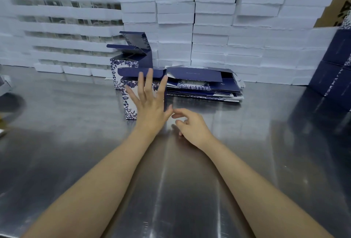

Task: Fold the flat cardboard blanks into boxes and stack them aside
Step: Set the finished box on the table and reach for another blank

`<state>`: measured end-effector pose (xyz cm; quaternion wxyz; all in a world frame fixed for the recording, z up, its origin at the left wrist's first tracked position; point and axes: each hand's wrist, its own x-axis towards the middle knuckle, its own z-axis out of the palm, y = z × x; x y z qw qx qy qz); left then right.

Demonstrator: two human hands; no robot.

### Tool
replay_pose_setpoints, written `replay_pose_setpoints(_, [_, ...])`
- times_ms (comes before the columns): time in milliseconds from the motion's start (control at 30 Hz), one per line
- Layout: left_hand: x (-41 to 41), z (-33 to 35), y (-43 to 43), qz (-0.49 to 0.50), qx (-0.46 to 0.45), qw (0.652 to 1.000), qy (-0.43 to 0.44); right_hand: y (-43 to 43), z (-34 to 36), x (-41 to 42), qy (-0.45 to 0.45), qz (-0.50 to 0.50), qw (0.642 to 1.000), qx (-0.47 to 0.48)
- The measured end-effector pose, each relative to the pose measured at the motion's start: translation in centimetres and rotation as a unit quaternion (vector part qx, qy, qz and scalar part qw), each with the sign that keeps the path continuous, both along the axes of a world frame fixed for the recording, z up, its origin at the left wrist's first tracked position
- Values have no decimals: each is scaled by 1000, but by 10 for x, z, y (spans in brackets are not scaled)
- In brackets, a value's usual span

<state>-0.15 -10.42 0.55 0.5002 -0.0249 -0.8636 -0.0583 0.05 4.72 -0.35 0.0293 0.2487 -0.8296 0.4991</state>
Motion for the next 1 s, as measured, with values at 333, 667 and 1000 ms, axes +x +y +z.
replay_pose_setpoints(333, [-7,-1,-56,113,160,977,-81,-5,-5,-3,-14,-4,1000,17])
replay_pose_setpoints(667, [-32,4,-68,114,106,986,60,-8,0,-3,-27,-12,999,24])
replay_pose_setpoints(1000, [-33,5,-66,28,103,983,148,-11,3,-3,-23,-20,999,41])
